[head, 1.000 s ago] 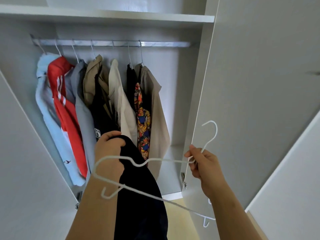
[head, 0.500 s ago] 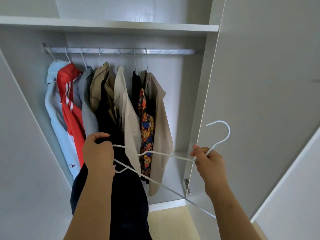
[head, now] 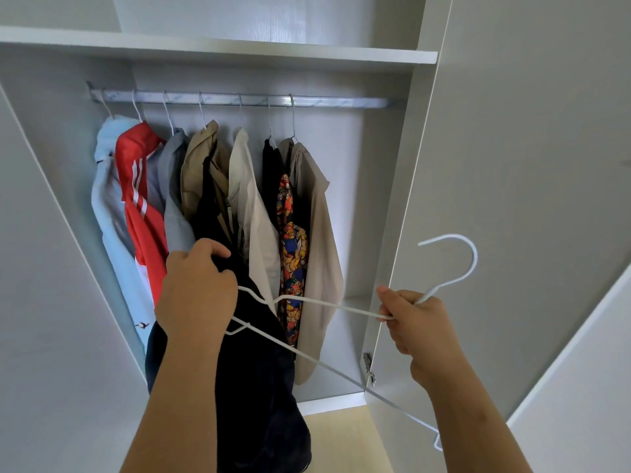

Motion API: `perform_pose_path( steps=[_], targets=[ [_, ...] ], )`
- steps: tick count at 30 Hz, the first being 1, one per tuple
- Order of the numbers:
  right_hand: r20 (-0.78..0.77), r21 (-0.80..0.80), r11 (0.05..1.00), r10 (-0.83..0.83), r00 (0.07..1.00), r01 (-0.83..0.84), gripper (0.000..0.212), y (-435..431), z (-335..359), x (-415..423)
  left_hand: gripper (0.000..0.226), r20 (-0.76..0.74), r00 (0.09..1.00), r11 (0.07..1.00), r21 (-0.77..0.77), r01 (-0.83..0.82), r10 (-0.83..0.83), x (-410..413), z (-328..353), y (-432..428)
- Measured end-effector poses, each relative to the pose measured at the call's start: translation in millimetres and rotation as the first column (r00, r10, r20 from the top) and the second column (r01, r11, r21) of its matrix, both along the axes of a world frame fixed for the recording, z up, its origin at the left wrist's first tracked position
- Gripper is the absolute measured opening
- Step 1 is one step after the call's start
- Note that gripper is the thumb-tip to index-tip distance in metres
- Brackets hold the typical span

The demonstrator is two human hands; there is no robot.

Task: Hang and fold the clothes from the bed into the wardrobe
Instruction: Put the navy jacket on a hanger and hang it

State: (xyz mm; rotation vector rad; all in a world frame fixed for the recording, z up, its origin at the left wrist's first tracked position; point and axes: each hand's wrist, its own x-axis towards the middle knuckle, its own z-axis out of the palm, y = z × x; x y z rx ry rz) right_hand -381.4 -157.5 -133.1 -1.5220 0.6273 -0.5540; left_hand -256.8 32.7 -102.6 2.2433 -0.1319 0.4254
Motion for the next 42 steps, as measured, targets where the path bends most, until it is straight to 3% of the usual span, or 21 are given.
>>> perform_pose_path(
  steps=[2,5,12,17,19,21,23,25,27,29,31,32,36,39,42],
  targets=[
    [-0.003,0.012,0.999,0.032,0.999,-0.032,0.058,8.1,3.6,0.8,0.026,0.022,0.998,0.995,0.072,-0.062,0.061,-7.0,-0.4,-3.2],
    [-0.017,0.022,0.998,0.058,0.998,-0.058,0.057,19.6,5.1,3.7,0.025,-0.006,1.000,0.998,0.067,-0.005,0.005,-14.6,-7.0,-12.6],
    [-0.039,0.052,0.999,-0.010,0.999,0.012,0.049,31.1,-0.2,8.2,0.024,-0.032,0.975,0.960,-0.185,0.210,-0.219,-31.0,-21.6,-39.3],
    [-0.023,0.036,0.997,-0.060,0.998,0.061,0.053,33.3,1.4,9.1,0.036,-0.129,0.873,0.776,-0.532,0.340,-0.471,-43.6,-21.4,-50.5],
    [0.001,0.030,0.997,-0.067,0.998,0.067,0.055,34.0,2.7,9.4,0.035,-0.107,0.826,0.704,-0.589,0.396,-0.554,-47.3,-20.2,-51.2],
    [0.025,0.009,0.998,-0.062,0.998,0.062,0.057,33.6,4.1,9.5,0.022,-0.018,0.818,0.738,-0.445,0.508,-0.575,-47.4,-19.1,-49.7],
    [0.043,-0.013,0.998,-0.069,0.997,0.069,0.057,29.4,6.0,6.9,0.016,0.096,0.838,0.840,-0.036,0.541,-0.536,-47.7,-17.0,-45.6],
    [0.052,-0.031,0.996,-0.081,0.995,0.083,0.057,21.9,9.4,4.1,0.034,0.230,0.849,0.870,0.267,0.415,-0.476,-43.5,-16.9,-39.5],
    [0.063,-0.045,0.995,-0.085,0.994,0.088,0.056,16.0,11.9,2.5,0.055,0.256,0.850,0.840,0.436,0.322,-0.460,-38.6,-11.0,-34.0],
    [0.095,-0.044,0.994,-0.094,0.991,0.098,0.055,11.1,12.9,2.2,0.072,0.142,0.814,0.730,0.547,0.410,-0.564,-30.2,-6.2,-33.9],
    [0.108,-0.045,0.993,-0.108,0.988,0.114,0.054,6.9,12.4,1.6,0.074,0.050,0.741,0.628,0.571,0.529,-0.670,-24.6,-5.7,-37.8],
    [0.114,-0.054,0.991,-0.114,0.987,0.121,0.053,5.3,12.1,1.1,0.068,0.049,0.719,0.620,0.548,0.561,-0.693,-24.0,-6.5,-39.3],
    [0.159,-0.207,0.951,-0.201,0.967,0.232,0.031,-0.2,12.7,1.9,0.034,0.185,0.743,0.746,0.372,0.553,-0.643,-34.4,-18.2,-43.4],
    [0.253,-0.334,0.874,-0.276,0.927,0.352,0.016,2.9,11.8,2.1,0.032,0.194,0.818,0.825,0.311,0.472,-0.541,-39.5,-20.1,-49.6],
    [0.283,-0.435,0.820,-0.267,0.921,0.372,0.023,7.7,4.3,-0.1,0.032,0.217,0.858,0.877,0.244,0.415,-0.466,-37.5,-18.0,-51.8]
  ],
)
